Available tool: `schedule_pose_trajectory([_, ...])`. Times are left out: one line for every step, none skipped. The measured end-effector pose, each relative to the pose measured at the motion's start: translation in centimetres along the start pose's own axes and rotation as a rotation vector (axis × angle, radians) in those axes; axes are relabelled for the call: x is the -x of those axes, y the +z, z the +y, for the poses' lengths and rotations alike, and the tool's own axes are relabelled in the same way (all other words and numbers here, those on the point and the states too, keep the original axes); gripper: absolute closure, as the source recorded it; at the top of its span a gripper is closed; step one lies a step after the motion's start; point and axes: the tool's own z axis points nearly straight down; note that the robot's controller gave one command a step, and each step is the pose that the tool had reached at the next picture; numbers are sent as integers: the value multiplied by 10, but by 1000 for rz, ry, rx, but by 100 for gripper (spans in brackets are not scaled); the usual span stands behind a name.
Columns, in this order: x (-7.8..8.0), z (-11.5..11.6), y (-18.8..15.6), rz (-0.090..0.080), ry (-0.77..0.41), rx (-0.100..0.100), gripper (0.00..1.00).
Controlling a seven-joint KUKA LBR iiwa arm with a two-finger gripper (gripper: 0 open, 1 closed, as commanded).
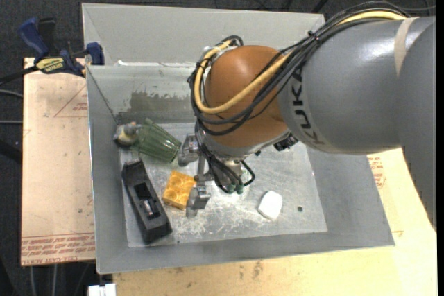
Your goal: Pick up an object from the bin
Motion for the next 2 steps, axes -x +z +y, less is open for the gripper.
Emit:
schedule_pose_trajectory([16,-8,50,8,55,-1,0])
schedule_pose_trajectory([43,-21,111,8,-61,5,100])
